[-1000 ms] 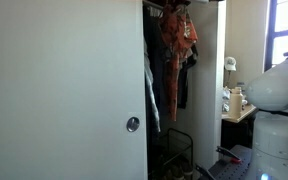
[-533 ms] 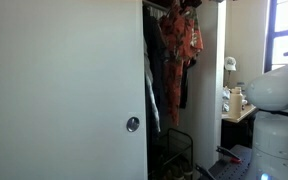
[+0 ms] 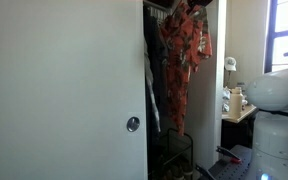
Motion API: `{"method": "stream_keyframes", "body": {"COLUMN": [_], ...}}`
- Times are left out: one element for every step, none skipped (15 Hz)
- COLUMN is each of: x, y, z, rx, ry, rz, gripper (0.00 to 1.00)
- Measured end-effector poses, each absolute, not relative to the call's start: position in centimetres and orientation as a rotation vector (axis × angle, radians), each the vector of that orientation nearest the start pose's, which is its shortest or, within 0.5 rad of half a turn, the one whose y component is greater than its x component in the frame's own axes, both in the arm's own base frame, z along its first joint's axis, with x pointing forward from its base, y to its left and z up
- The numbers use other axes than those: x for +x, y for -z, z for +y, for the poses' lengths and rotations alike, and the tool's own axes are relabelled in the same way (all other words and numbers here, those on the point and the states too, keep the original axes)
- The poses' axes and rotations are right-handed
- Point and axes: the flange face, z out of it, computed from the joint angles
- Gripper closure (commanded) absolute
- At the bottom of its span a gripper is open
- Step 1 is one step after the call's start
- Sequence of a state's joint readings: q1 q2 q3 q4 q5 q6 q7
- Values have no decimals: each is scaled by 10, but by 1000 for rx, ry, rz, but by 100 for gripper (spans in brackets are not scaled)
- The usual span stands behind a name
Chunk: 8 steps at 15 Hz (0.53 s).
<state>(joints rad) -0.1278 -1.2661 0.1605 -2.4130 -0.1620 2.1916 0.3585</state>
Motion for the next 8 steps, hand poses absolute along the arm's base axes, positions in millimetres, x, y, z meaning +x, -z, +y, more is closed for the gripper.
{"method": "stream_keyframes", "body": {"x": [175, 169, 164, 160, 156, 153, 150, 149], "y": [-755, -752, -750, -748, -746, -745, -743, -742], "z": [51, 57, 63, 69, 74, 78, 82, 85], "rx": [-2804, -2813, -2824, -2833, -2841, -2847, -2848, -2850], "ry": [1679, 1677, 1677, 1679, 1680, 1678, 1675, 1670], "rz": [462, 458, 454, 450, 447, 449, 460, 471], "gripper": [95, 95, 95, 95, 95, 95, 95, 95]}}
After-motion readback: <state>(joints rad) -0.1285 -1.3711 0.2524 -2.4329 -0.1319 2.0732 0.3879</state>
